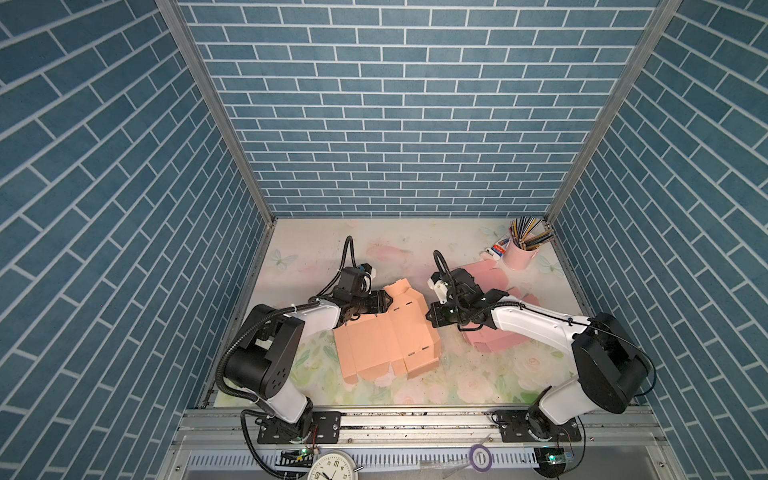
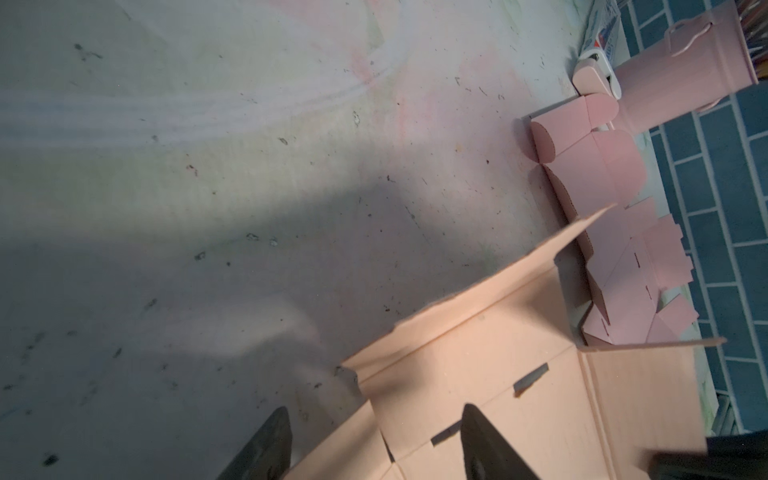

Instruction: Fold the paper box

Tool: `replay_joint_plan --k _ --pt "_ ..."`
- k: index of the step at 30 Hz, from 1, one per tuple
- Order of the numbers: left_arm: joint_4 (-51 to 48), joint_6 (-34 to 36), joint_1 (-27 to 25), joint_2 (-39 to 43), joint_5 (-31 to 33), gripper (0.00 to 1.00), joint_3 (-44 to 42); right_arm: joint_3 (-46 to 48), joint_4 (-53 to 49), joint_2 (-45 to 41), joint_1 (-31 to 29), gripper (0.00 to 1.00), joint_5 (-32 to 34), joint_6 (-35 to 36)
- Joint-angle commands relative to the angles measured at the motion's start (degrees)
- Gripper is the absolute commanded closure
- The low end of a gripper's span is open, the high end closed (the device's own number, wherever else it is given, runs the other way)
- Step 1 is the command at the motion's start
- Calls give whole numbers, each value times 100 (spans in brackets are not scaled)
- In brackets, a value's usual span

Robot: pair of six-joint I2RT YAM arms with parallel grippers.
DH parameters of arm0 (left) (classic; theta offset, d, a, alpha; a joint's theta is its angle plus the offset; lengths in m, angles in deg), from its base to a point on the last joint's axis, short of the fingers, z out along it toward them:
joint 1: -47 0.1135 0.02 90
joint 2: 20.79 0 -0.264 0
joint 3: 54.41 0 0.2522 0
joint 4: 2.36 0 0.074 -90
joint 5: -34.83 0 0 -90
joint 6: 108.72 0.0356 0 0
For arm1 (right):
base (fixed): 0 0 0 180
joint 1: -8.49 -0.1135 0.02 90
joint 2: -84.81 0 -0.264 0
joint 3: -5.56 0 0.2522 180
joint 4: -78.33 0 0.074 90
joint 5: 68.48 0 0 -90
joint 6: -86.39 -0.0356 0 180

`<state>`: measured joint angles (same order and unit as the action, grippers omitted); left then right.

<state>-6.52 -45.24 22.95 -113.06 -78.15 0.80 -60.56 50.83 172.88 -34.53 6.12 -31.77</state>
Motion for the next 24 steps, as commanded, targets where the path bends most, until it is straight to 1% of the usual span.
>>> replay_joint_plan --k 1,6,9,13,16,19,22,24 --pt "-53 19 -114 245 -45 39 -130 -142 -144 35 -30 100 106 174" --pt "-367 249 -272 534 39 43 -282 -165 -167 52 -31 100 119 184" --pt "-459 285 -371 754 57 48 -477 -195 -195 85 -31 100 149 197" --pt "-457 253 -486 968 29 53 -740 -306 -226 179 -30 100 106 254" --pt "-356 151 -534 1082 -26 56 -888 -529 -462 274 -39 100 170 450" --pt "-271 71 -536 1166 -109 57 -946 -774 -799 342 -72 100 287 710" --pt "-257 75 -478 1195 -69 57 -922 -1002 -1185 291 -205 100 569 1175" --pt "-206 62 -350 1197 -175 58 -919 -1096 -1422 218 -274 100 713 1453"
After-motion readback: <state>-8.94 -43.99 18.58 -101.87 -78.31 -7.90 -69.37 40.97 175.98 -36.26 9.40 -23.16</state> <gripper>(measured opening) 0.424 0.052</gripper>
